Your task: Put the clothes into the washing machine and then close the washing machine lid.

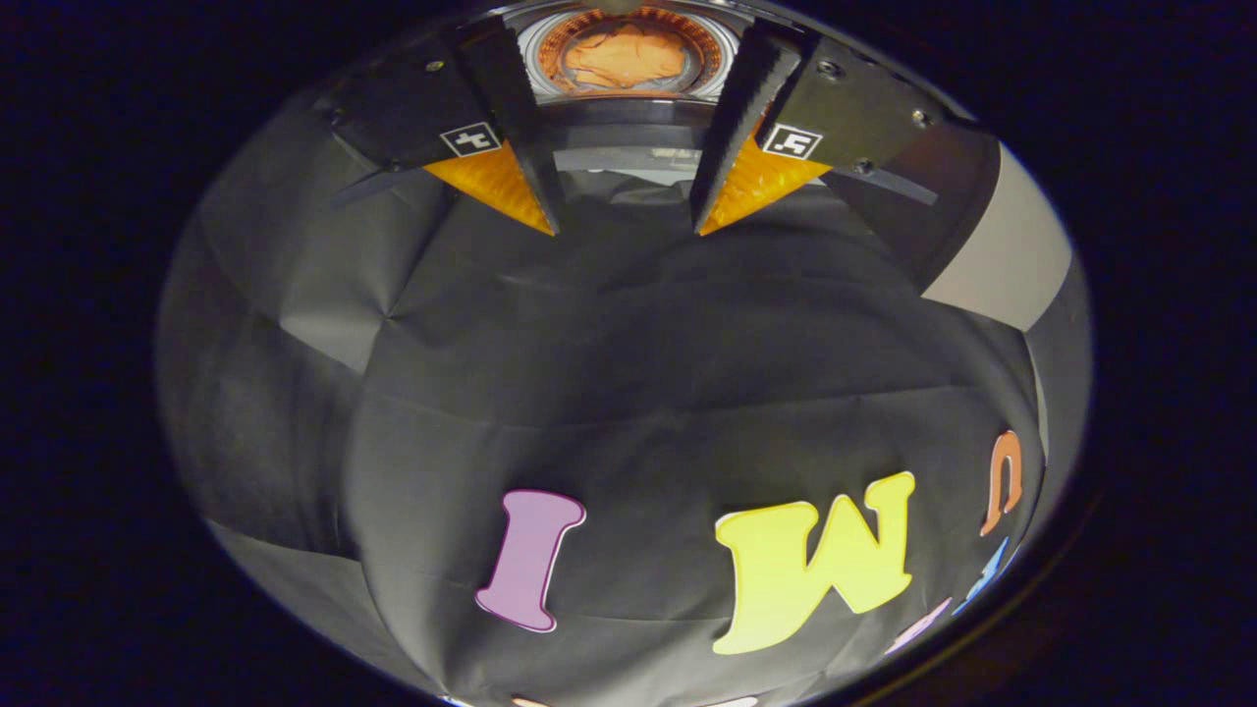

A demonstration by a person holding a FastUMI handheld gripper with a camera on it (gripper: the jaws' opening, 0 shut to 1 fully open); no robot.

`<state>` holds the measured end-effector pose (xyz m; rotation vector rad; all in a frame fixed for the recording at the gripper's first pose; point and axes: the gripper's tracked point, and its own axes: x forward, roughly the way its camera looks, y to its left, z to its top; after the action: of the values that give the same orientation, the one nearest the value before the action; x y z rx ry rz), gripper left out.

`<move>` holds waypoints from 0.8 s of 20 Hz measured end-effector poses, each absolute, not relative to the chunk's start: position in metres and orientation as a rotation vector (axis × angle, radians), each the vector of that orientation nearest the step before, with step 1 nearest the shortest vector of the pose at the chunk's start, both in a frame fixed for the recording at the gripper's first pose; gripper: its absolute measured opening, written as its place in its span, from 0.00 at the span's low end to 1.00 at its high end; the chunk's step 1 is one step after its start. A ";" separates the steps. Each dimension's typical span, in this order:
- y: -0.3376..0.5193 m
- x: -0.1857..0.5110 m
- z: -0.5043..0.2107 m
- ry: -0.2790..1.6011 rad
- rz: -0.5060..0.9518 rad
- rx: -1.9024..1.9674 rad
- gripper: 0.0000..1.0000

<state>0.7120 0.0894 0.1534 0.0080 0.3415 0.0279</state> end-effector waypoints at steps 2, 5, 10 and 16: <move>0.089 0.706 0.152 0.334 0.025 0.008 0.82; 0.090 0.696 0.148 0.328 0.026 0.006 0.82; 0.089 0.681 0.142 0.314 0.029 0.007 0.82; 0.089 0.665 0.131 0.318 0.024 0.006 0.82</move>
<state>0.6649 0.0890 0.1314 0.0064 0.3181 0.0240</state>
